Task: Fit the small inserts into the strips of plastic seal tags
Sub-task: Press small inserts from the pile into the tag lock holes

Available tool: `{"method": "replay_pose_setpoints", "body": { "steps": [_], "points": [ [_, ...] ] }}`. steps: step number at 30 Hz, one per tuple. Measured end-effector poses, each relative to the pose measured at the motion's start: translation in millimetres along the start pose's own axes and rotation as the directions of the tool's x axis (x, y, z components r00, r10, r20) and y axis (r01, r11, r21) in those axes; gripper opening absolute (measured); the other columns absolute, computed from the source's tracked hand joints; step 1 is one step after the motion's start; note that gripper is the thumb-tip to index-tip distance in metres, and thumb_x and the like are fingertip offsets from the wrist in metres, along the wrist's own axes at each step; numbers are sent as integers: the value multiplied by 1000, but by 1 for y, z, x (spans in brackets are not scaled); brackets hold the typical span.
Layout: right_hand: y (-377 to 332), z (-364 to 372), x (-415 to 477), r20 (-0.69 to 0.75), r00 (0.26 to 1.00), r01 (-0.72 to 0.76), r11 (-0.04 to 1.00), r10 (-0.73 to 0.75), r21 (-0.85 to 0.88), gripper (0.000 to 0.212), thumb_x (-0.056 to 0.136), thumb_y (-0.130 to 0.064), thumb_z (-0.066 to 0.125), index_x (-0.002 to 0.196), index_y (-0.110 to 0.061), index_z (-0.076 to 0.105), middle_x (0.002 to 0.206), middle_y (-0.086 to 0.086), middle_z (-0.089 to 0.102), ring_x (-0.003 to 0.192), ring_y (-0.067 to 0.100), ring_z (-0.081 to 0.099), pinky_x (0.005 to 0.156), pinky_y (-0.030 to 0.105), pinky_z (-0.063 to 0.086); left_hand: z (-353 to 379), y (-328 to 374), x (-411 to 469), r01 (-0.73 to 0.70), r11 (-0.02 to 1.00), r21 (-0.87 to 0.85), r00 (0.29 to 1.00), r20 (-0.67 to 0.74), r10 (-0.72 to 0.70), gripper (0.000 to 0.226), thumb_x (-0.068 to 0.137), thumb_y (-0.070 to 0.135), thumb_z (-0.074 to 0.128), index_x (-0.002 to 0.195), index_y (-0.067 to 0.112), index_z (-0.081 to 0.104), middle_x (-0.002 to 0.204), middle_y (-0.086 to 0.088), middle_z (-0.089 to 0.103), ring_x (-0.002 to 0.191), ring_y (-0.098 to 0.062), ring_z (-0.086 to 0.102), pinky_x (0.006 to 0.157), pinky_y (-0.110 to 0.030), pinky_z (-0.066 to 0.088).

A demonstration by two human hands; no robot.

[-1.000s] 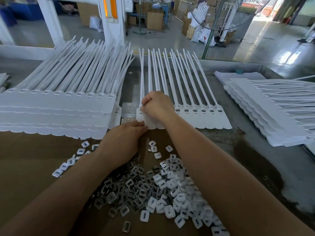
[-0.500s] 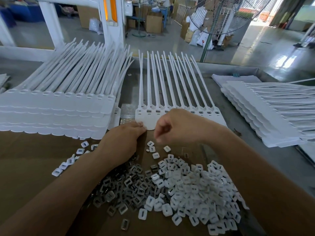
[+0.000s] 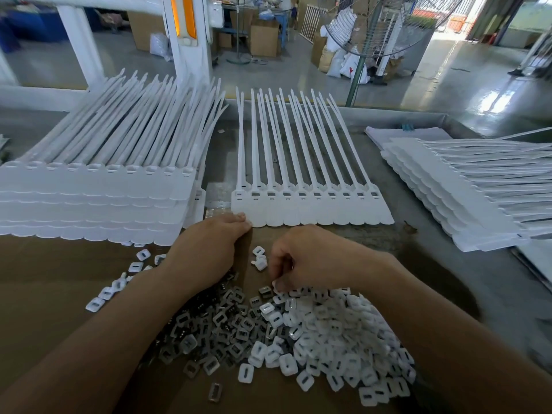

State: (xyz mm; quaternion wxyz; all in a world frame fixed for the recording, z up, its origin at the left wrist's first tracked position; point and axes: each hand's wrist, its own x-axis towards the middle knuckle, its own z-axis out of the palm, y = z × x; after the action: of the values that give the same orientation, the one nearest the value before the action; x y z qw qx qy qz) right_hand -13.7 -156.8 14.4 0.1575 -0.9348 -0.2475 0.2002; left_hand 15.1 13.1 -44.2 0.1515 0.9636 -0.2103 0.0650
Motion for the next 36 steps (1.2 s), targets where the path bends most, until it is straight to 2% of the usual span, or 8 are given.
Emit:
{"method": "replay_pose_setpoints", "body": {
  "steps": [7, 12, 16, 18, 23, 25, 29, 36],
  "points": [
    [2, -2, -4, 26, 1000, 6, 995, -8, 99, 17, 81, -18, 68, 73, -28, 56, 73, -17, 52, 68, -3, 49, 60, 10, 41, 0, -2, -2, -3, 1000, -4, 1000, 6, 3, 54, 85, -2, 37, 134, 21, 44, 144, 5, 36, 132, -10, 33, 109, -29, 28],
    [3, -8, -1, -40, 999, 20, 982, -13, 189, 22, 81, -17, 68, 69, -32, 57, 71, -14, 57, 65, -3, 52, 61, 11, 44, 0, -1, -1, -14, 1000, 3, 1000, 10, 14, 53, 86, 1, 37, 135, 22, 43, 145, 5, 35, 132, -9, 32, 109, -28, 28],
    [7, -19, 16, -196, 980, 4, 974, 41, 226, 19, 82, -14, 64, 73, -31, 62, 71, -15, 60, 65, -5, 56, 59, 8, 43, -1, 0, -1, -25, 1000, 6, 1000, -7, 25, 51, 87, 2, 37, 134, 22, 44, 144, 4, 38, 131, -11, 34, 106, -28, 28],
    [10, -25, 31, -277, 958, -8, 973, 73, 229, 11, 84, -12, 64, 83, -23, 68, 71, -18, 58, 67, -4, 54, 60, 6, 40, -3, 0, -1, -25, 1000, 5, 1000, -2, 25, 52, 87, 2, 38, 134, 23, 44, 144, 4, 38, 132, -11, 33, 105, -26, 28],
    [23, -28, 74, -457, 867, -65, 956, 196, 286, 13, 87, -8, 59, 94, -10, 70, 76, -10, 59, 66, 0, 50, 70, 19, 41, -4, 2, -1, -28, 999, 16, 1000, 5, 28, 51, 87, 4, 39, 135, 24, 43, 144, 5, 36, 131, -13, 35, 105, -31, 33],
    [27, -26, 86, -503, 834, -71, 948, 227, 311, 15, 88, -8, 58, 95, -9, 70, 86, -3, 66, 70, 2, 51, 73, 21, 41, -5, 2, -1, -28, 999, 20, 999, 18, 27, 52, 87, 4, 39, 135, 25, 42, 145, 6, 35, 131, -12, 35, 105, -30, 33],
    [31, -18, 105, -527, 804, -98, 936, 274, 338, 17, 89, -10, 56, 93, -11, 72, 105, 1, 68, 91, 11, 57, 73, 23, 40, -5, 0, -1, -29, 999, 23, 999, 30, 28, 53, 86, 4, 40, 135, 25, 42, 145, 6, 34, 131, -12, 35, 103, -29, 34],
    [34, -10, 113, -499, 811, -167, 938, 305, 303, 20, 90, -14, 54, 95, -13, 72, 108, 0, 67, 96, 16, 59, 72, 24, 39, -5, 1, -3, -34, 999, 28, 999, 35, 33, 53, 87, 5, 41, 136, 25, 40, 146, 5, 34, 130, -13, 35, 103, -28, 32]
  ]
}}
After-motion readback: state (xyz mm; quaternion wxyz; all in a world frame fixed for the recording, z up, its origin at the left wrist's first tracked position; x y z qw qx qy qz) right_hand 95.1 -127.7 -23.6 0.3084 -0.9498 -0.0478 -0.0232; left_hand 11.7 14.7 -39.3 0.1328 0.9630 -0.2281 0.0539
